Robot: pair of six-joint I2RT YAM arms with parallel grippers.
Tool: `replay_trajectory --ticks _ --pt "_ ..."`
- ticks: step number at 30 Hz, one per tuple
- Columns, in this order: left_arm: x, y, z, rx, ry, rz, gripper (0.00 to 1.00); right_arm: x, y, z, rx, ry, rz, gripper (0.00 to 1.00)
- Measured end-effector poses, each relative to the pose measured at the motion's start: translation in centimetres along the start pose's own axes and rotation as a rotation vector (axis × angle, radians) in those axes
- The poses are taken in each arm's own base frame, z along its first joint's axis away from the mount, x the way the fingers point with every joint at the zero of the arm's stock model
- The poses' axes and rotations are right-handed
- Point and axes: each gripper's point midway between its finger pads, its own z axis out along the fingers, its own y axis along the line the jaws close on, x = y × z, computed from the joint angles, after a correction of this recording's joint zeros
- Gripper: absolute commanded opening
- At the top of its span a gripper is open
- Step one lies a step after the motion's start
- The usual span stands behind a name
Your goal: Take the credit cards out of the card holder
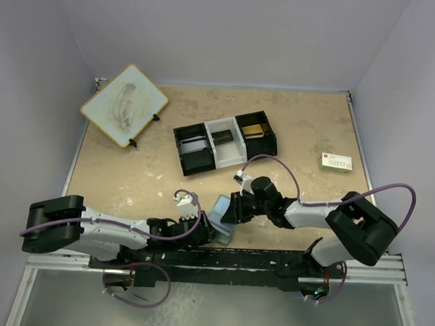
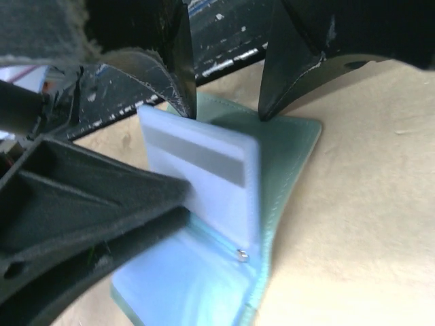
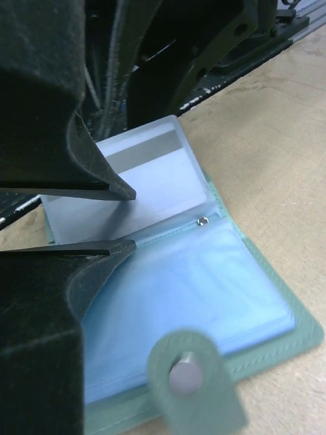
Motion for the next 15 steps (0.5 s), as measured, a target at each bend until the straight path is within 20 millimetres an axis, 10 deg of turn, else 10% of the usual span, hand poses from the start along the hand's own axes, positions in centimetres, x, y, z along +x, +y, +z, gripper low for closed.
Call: replay_trajectory --ticks 15 --pt "-4.6 4.3 -1.2 -0.184 -0.216 0.067 0.42 1.2 0.1 -0.5 -0.036 -0.085 0.28 0.35"
